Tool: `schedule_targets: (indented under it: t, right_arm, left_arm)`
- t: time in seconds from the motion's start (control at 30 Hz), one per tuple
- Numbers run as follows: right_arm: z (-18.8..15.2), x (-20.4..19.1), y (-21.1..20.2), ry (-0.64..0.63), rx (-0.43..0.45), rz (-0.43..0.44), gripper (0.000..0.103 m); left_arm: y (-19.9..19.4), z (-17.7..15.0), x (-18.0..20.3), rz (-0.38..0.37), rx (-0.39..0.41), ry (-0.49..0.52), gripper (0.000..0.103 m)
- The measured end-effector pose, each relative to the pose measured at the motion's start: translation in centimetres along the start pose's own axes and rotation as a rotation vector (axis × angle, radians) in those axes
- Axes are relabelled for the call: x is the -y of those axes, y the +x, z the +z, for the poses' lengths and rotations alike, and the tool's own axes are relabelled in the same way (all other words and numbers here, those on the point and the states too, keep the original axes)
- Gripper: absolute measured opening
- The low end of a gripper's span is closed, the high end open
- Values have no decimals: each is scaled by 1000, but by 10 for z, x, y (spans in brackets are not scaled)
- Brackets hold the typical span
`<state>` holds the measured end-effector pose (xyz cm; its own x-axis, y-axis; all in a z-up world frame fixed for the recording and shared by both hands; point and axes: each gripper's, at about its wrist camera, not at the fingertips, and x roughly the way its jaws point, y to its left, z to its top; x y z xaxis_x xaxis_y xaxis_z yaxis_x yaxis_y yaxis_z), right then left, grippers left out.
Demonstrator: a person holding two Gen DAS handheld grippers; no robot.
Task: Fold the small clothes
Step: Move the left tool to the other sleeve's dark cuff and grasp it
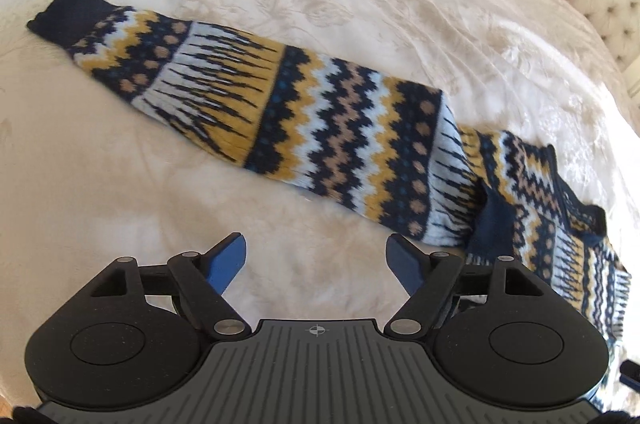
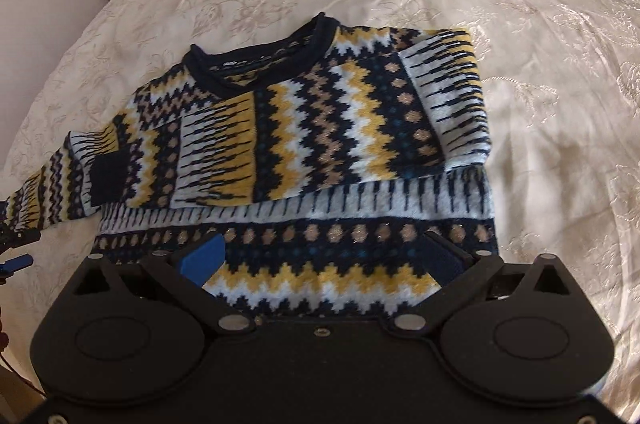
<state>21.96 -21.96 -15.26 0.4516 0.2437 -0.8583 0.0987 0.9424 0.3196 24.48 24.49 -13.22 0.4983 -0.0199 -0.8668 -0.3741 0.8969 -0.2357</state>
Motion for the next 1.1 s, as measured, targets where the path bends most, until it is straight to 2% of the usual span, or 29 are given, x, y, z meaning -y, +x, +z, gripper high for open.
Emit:
schedule_targets:
  t: [0.27,0.53,0.67,1.0,1.07,1.1]
  right_arm:
    - [-12,-38,0,-28,-17,25,102]
    - [-14,-70,4,-36,-18,31,102]
    - [-14,-86,7,-50,-22,32,102]
    - [-12,-112,14,-78,-44,24,102]
    - [-12,-114,15,-81,-46,22,102]
    - [-12,-114,16,-82,-48,22,102]
  left_arm:
    - [-11,34,-68,42,73,-123,78]
    - [-8,76,-112,79,140,-129,78]
    - [3,95,-127,89,143,-133,78]
    - [29,118,-155,27,130,-222,76]
    - [28,118,-155,57,133,-226,59]
    - [27,119,-153,95,130,-216,40]
